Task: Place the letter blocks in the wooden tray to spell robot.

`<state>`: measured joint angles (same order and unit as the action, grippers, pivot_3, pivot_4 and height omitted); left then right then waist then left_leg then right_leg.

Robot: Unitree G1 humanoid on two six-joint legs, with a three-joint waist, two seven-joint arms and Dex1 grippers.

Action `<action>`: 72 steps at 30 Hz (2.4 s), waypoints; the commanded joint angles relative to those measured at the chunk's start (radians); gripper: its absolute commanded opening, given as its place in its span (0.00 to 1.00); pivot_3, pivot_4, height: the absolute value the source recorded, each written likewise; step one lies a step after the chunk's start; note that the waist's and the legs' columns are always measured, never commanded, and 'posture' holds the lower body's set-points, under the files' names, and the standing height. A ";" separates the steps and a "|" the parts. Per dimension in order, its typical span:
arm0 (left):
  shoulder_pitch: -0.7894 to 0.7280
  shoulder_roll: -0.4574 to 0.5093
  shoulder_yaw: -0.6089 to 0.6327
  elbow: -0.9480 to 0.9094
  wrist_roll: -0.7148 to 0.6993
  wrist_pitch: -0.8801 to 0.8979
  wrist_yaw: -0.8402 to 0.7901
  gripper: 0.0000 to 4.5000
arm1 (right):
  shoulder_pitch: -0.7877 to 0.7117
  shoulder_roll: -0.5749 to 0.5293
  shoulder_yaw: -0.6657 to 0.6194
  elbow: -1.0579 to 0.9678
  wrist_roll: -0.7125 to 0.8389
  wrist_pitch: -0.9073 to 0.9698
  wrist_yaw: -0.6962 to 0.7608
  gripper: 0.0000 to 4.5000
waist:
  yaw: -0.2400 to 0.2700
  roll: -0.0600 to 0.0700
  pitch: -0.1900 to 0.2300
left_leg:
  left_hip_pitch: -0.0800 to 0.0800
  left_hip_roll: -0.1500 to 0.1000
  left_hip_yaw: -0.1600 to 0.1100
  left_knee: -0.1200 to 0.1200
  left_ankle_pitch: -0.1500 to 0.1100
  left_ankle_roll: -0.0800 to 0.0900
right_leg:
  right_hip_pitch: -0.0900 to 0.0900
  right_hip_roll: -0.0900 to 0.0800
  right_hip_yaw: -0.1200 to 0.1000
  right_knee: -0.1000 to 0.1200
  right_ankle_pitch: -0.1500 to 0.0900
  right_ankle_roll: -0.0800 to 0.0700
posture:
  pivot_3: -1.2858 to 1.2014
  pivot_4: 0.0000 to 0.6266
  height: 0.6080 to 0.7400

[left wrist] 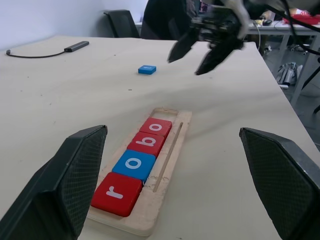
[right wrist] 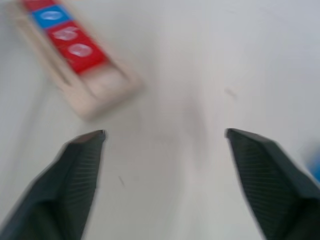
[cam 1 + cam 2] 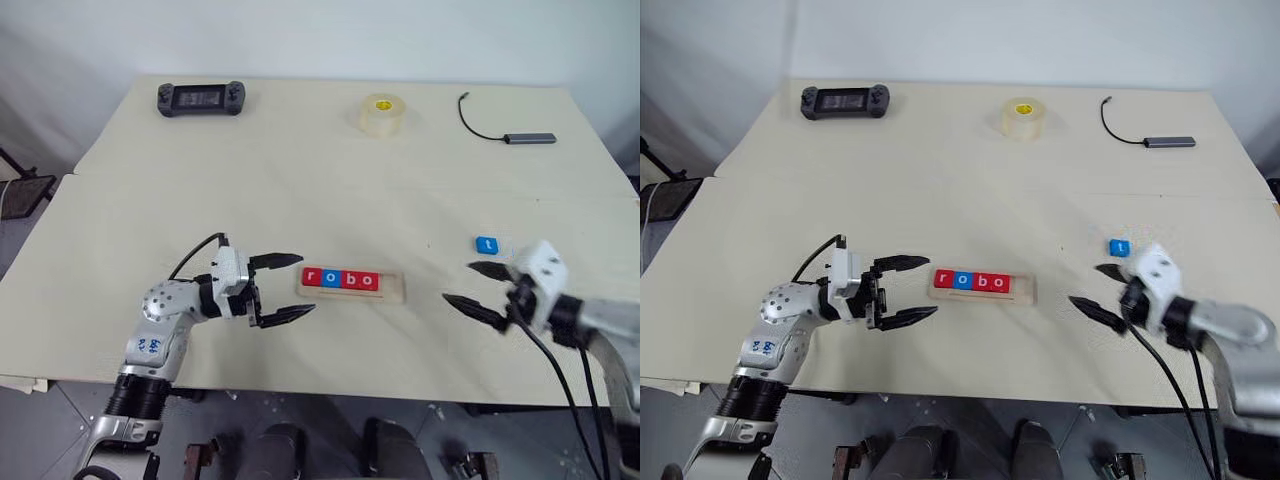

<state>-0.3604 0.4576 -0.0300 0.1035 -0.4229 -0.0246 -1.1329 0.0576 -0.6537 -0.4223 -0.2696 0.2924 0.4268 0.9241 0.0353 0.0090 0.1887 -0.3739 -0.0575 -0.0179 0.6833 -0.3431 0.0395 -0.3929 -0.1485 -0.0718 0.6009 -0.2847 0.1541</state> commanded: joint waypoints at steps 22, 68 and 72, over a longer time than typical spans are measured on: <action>-0.025 -0.017 0.001 0.008 0.011 -0.034 -0.002 1.00 | -0.424 0.004 0.079 0.292 0.029 0.286 -0.402 0.99 | -0.032 0.001 -0.001 | 0.004 0.002 0.003 0.000 0.001 0.000 | -0.001 0.001 0.006 0.005 0.000 -0.001 | 0.52 0.24 1.00; -0.047 -0.014 -0.002 0.022 0.007 -0.009 -0.049 1.00 | -0.279 0.406 0.108 -0.393 0.108 0.857 -0.822 0.49 | -0.036 0.002 -0.001 | 0.001 0.000 0.002 -0.001 0.001 0.000 | -0.004 0.001 0.007 0.006 -0.001 -0.001 | 0.52 0.24 1.00; -0.028 -0.007 0.008 0.007 0.008 -0.011 -0.035 1.00 | -0.306 0.365 0.101 -0.375 0.149 0.902 -0.762 0.78 | -0.036 0.002 -0.001 | 0.001 0.000 0.002 -0.001 0.001 0.000 | -0.005 0.001 0.007 0.006 -0.001 -0.001 | 0.52 0.24 1.00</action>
<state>-0.3996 0.4424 -0.0386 0.1355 -0.4113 -0.0240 -1.1716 -0.2375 -0.2667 -0.3103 -0.6344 0.4136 1.3154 0.1353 -0.0010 0.0106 0.1880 -0.3726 -0.0576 -0.0161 0.6818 -0.3420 0.0396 -0.3974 -0.1476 -0.0648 0.6068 -0.2853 0.1529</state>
